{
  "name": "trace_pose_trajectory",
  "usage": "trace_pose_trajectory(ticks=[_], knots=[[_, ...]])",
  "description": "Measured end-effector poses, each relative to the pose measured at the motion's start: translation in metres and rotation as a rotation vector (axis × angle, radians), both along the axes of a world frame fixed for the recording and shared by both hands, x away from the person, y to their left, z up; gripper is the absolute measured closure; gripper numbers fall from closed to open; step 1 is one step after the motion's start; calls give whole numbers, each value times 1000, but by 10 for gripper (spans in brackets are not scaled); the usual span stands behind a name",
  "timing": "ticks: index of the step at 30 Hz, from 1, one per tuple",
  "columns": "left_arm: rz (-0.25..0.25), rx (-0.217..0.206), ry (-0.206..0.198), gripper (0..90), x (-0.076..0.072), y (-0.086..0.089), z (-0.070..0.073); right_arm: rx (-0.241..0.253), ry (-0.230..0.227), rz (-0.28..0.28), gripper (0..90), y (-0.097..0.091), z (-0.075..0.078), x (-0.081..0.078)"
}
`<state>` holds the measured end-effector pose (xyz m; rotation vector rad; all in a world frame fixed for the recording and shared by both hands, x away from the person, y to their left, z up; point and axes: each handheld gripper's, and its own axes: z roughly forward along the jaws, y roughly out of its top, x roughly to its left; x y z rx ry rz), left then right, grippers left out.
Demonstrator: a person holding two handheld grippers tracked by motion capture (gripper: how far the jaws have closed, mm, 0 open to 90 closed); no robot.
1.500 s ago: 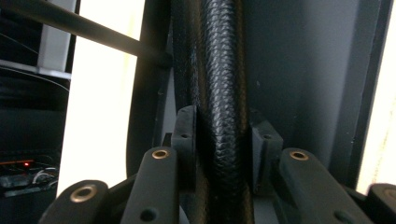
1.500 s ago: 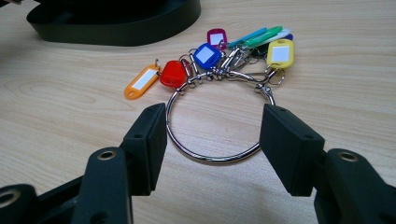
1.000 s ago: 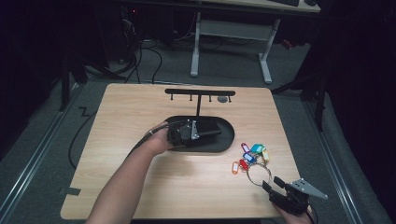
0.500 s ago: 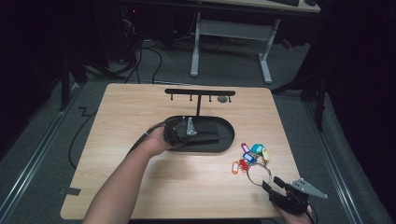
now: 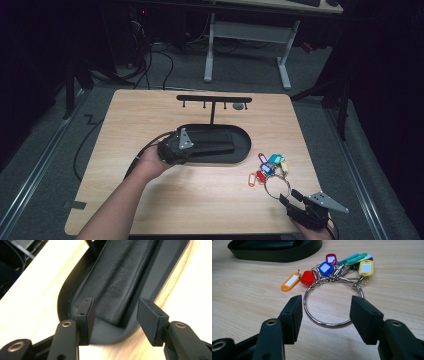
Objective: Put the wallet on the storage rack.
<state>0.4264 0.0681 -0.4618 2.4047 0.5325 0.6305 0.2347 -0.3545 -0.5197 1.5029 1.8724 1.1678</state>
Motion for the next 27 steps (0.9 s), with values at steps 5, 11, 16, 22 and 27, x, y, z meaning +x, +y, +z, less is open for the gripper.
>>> trace_pose_trajectory(ticks=[5, 11, 16, 22, 27], knots=[[37, -59, -2, 488, -17, 18, -5, 7, 1, 3, 443, 0, 1, 0], [68, -124, 14, 481, -37, 38, -18, 2, 5, 9, 444, 2, 1, 0], [113, -151, 44, 473, -52, 49, -28, 1, 5, 10, 443, 2, 1, 0], [159, -255, 60, 461, -80, 66, -27, -7, -2, 11, 438, 2, 1, 0], [198, -334, 118, 451, -105, 84, -34, -6, 1, 9, 437, 2, 1, -1]])
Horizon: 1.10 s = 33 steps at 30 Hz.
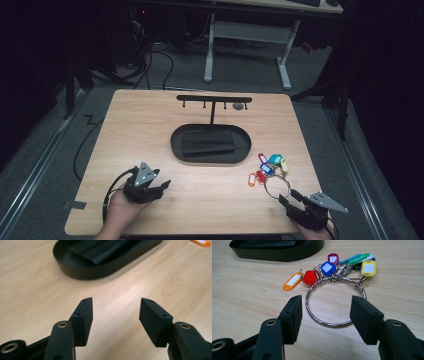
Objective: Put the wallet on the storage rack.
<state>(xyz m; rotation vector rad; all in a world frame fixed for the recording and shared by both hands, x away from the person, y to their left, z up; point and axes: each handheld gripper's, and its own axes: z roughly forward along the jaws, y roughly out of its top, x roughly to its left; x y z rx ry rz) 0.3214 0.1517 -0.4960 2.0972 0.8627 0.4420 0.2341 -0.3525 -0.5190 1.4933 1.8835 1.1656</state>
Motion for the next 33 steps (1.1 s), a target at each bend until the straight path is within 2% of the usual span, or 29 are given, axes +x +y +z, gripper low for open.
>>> trace_pose_trajectory(ticks=[4, 6, 9, 12, 17, 20, 24, 29, 33], knots=[[8, -31, -5, 440, -20, 12, -14, -4, 3, -5, 437, -1, -1, -1], [-1, -27, 9, 438, -23, 16, -15, -5, 6, -12, 437, -2, -1, -1], [-7, -25, 2, 422, -23, 18, -15, -16, 7, -18, 437, -2, -1, 0], [-7, -32, 30, 405, -20, 19, -18, -25, 11, -23, 433, -1, -1, 1], [-10, -28, 20, 369, -21, 21, -18, -51, 30, -38, 426, 2, -1, 4], [-12, -25, 12, 361, -21, 22, -18, -102, 54, -54, 426, 7, 0, 7], [-18, -36, 35, 361, -20, 24, -20, -141, 62, -57, 427, 11, 7, 9], [-26, -40, 31, 360, -22, 26, -19, -184, 91, -53, 428, 15, 18, 12], [-33, -27, 35, 359, -21, 26, -20, -219, 116, -44, 417, 18, 27, 17]])
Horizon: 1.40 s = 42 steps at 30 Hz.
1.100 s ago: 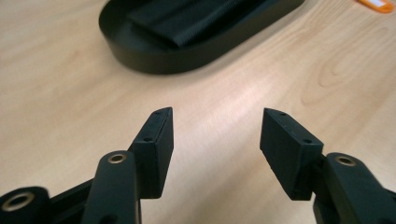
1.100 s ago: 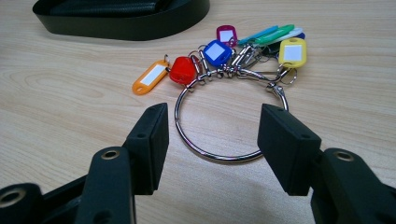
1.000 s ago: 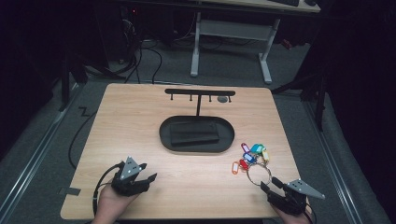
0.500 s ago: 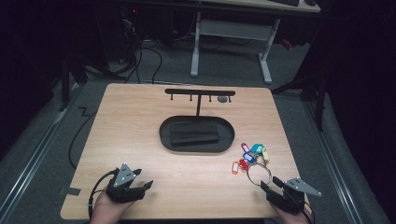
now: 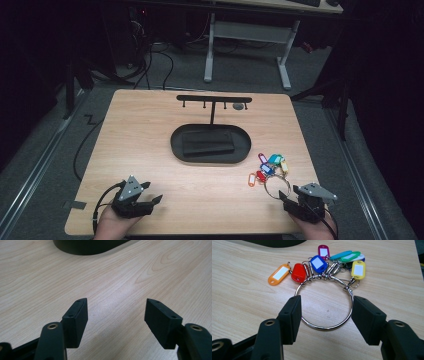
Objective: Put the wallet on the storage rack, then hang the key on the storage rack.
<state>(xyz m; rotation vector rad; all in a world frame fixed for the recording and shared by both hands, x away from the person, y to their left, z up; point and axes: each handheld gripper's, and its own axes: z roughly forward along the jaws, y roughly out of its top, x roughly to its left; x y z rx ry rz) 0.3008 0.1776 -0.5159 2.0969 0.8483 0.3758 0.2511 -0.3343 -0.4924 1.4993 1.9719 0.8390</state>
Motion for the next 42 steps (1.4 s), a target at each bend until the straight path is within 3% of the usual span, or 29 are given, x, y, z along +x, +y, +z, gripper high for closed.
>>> trace_pose_trajectory(ticks=[8, 16, 24, 29, 36, 42], knots=[[2, 1, -21, 350, -1, -1, 0, -47, 46, 40, 416, 9, 9, 14], [4, -9, -15, 348, -2, 4, 0, -107, 172, 82, 416, 11, 14, 33], [-16, -8, -18, 345, -2, 1, -1, -249, 278, 103, 453, 10, 28, 50], [-37, -7, -29, 345, -5, -2, 2, -322, 340, 127, 554, 13, 31, 58], [-43, -4, -20, 345, -4, -4, 0, -317, 448, 152, 606, 8, 32, 77], [-52, -4, -10, 344, -4, -4, -2, -298, 531, 140, 648, -2, 30, 94]])
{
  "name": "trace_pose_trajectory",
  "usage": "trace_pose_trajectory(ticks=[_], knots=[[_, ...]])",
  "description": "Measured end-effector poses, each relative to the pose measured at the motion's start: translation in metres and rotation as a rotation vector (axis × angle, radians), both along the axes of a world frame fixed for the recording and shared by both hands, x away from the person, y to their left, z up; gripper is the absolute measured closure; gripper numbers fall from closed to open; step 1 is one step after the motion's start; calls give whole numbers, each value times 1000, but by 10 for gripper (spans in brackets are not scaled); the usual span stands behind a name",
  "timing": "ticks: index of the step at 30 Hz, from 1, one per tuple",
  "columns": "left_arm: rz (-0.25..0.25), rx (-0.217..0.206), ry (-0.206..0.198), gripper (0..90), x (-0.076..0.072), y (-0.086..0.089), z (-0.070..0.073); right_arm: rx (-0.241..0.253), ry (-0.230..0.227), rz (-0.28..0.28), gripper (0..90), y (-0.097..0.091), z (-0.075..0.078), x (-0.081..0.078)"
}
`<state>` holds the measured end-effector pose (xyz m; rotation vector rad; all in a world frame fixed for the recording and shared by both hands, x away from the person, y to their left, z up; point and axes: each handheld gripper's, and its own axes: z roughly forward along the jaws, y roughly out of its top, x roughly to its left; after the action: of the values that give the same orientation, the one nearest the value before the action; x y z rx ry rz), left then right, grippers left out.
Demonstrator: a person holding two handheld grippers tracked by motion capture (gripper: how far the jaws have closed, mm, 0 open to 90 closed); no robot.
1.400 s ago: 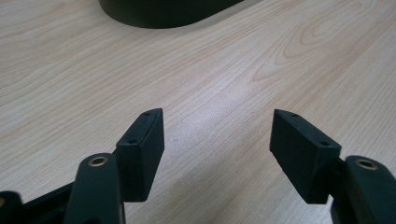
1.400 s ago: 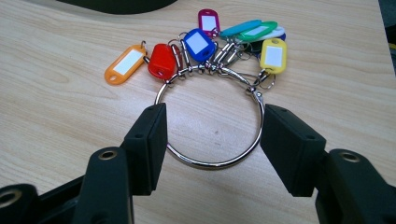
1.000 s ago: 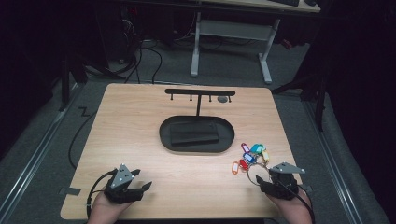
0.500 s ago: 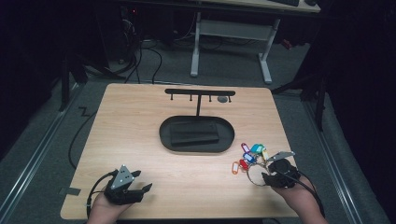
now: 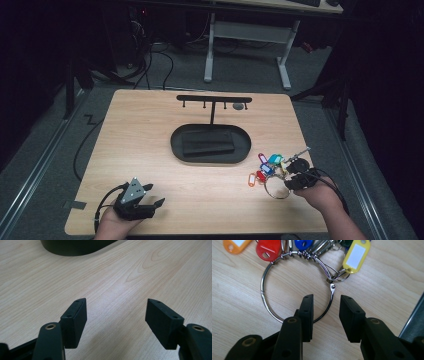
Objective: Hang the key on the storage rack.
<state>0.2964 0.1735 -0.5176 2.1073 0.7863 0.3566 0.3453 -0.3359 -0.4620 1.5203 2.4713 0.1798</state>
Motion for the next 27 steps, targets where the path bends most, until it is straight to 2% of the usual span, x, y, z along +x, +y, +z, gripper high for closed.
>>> trace_pose_trajectory(ticks=[4, 9, 12, 19, 22, 25, 26, 27], knots=[[-12, 7, -7, 344, 0, -1, 1, 3, 59, 2, 642, -2, -8, 10], [-17, 18, -2, 344, 1, -1, -1, -7, 105, 18, 646, -4, -19, 23], [-11, 13, -13, 345, 1, -1, 0, -12, 132, 27, 651, -5, -21, 30], [-11, 8, -7, 345, -1, -1, -1, 2, 206, 60, 667, -7, -24, 44], [-16, 10, -3, 345, -1, -2, -1, 13, 234, 56, 674, -9, -24, 49], [-19, 14, -4, 345, -1, -4, -2, 19, 252, 52, 712, -11, -24, 51], [-20, 17, -1, 345, -1, -4, -2, 7, 253, 58, 737, -11, -24, 52], [-21, 21, -3, 345, -1, -5, -2, 10, 252, 55, 800, -11, -24, 52]])
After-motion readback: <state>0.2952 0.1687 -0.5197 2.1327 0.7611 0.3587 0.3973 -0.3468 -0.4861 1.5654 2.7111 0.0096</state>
